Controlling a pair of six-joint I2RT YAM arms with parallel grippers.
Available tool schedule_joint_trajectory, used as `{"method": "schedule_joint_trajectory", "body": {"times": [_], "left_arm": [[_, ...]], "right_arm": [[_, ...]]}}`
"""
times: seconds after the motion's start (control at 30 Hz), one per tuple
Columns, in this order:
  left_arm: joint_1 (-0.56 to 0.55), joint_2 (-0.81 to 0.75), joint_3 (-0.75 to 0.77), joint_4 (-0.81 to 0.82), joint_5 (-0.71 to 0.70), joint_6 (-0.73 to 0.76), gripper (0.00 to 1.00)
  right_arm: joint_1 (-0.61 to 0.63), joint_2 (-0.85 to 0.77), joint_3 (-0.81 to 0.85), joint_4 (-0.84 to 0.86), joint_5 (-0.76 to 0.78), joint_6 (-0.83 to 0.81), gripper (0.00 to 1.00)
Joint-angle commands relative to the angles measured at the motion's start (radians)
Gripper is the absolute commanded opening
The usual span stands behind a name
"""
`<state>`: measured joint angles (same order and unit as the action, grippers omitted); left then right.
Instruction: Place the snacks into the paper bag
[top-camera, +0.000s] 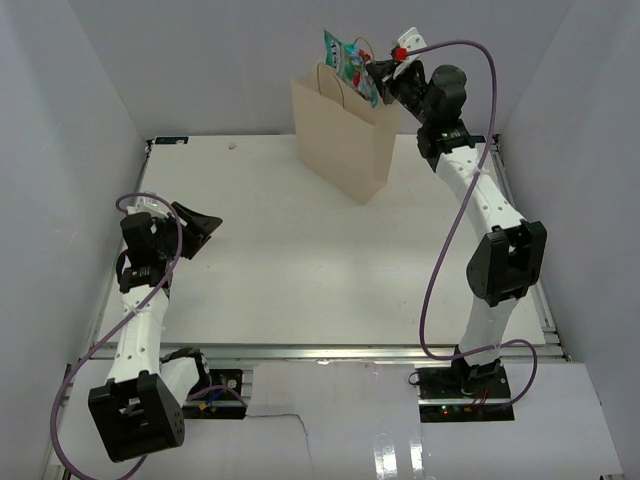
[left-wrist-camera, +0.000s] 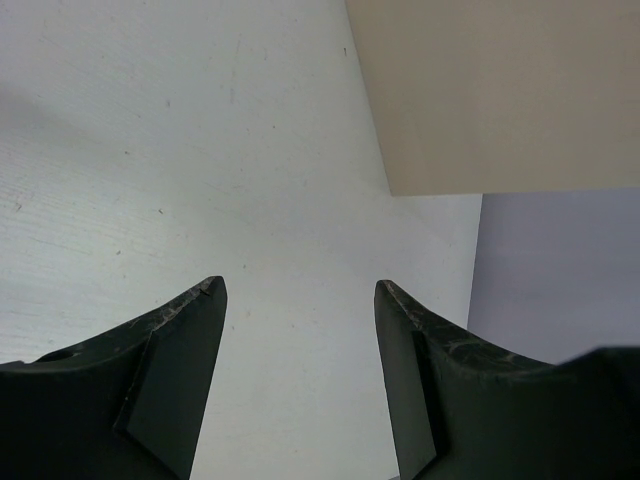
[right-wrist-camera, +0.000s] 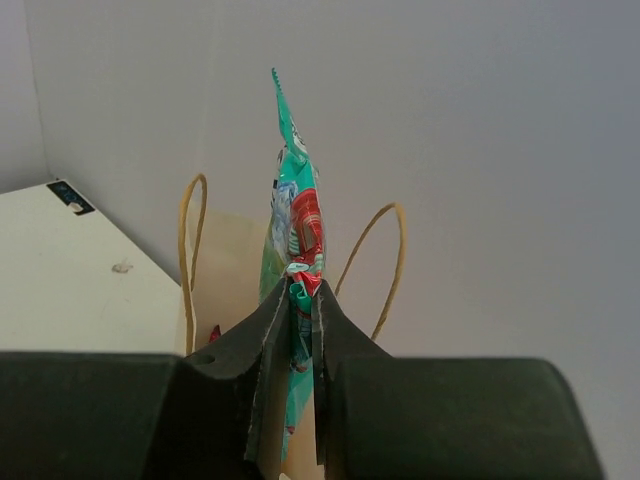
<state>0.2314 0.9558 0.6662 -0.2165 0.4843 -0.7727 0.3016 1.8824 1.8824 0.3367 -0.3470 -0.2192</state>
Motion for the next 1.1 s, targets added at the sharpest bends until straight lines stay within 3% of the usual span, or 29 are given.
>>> {"method": "schedule_joint_trajectory", "body": {"times": [0.0,0.03,0.13,0.17,0.27,0.37,0.53,0.63,0.83,1.0,1.07], "left_arm": [[-0.004,-0.006,-0.002,0.023,0.019,-0.007,0.71],[-0.004,-0.005,0.001,0.023,0.020,-0.007,0.71],[-0.004,0.001,0.013,0.029,0.026,-0.007,0.72],[-0.003,0.003,0.018,0.031,0.030,-0.008,0.73],[-0.003,0.014,0.036,0.045,0.040,-0.019,0.76],[-0.004,0.024,0.053,0.058,0.051,-0.031,0.77],[-0.004,0.050,0.081,0.092,0.072,-0.030,0.82],[-0.007,0.081,0.105,0.118,0.100,-0.027,0.82],[-0.063,0.158,0.162,0.135,0.138,0.010,0.85],[-0.156,0.204,0.180,0.134,0.128,0.076,0.89],[-0.179,0.208,0.185,0.131,0.126,0.105,0.90]], "right_arm": [[0.002,-0.046,-0.012,0.090,-0.006,0.000,0.08],[0.002,-0.049,-0.022,0.082,-0.007,-0.003,0.08],[0.002,-0.057,-0.049,0.068,-0.014,-0.006,0.24],[0.002,-0.060,-0.051,0.064,-0.009,-0.008,0.40],[0.001,-0.074,-0.049,0.047,-0.003,-0.020,0.71],[-0.001,-0.095,-0.031,0.000,0.002,-0.034,0.87],[-0.030,-0.150,0.023,-0.151,-0.058,-0.012,1.00],[-0.070,-0.229,-0.034,-0.234,-0.044,0.055,0.90],[-0.197,-0.376,-0.218,-0.522,-0.106,0.087,0.90],[-0.283,-0.526,-0.568,-0.613,-0.135,0.058,0.90],[-0.289,-0.558,-0.638,-0.685,-0.130,0.024,0.90]]}}
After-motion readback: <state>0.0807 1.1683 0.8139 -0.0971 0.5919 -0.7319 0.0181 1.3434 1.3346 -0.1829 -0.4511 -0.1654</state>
